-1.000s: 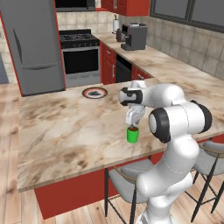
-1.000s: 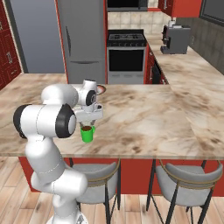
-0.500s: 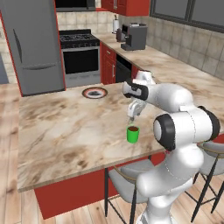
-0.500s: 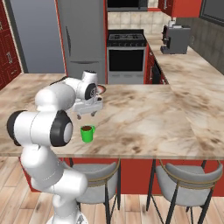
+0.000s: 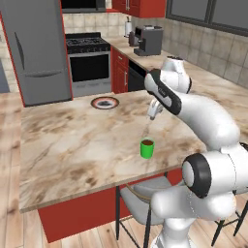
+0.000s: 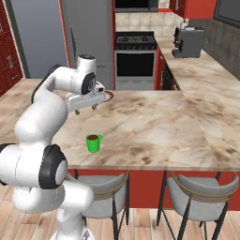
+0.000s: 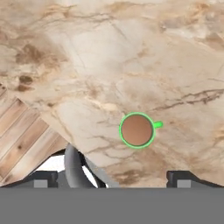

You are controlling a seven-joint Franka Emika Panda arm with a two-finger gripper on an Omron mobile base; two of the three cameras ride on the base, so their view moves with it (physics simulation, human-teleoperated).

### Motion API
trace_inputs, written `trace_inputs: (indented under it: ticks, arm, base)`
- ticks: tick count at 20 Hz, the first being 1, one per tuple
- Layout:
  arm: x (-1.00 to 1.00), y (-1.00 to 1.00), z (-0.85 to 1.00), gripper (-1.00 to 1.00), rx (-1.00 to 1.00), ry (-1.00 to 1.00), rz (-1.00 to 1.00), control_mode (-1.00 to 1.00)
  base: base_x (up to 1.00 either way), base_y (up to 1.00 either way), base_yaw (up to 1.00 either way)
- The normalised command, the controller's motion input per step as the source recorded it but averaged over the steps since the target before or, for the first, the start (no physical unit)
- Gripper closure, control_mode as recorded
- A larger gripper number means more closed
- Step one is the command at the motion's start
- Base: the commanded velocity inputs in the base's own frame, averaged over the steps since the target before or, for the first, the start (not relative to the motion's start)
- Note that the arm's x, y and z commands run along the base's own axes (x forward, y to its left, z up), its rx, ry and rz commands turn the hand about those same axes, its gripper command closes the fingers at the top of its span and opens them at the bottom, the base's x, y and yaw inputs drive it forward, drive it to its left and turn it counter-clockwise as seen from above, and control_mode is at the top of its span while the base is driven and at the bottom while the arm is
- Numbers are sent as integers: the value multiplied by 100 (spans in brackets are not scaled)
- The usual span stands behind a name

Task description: Pick up the marshmallow and place it in the cup of hot chocolate on the dining counter.

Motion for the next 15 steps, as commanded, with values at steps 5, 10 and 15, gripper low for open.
trace_inputs:
  ticks: [5,10,15]
  arm:
    - [-100,0,80,-100,0,-23,-1,-100]
    - [-100,4,48,-100,0,-36,-1,-100]
    - [-99,5,35,-100,0,-32,-2,-100]
  base:
    - [0,0,0]
    - [0,0,0]
    - [0,0,0]
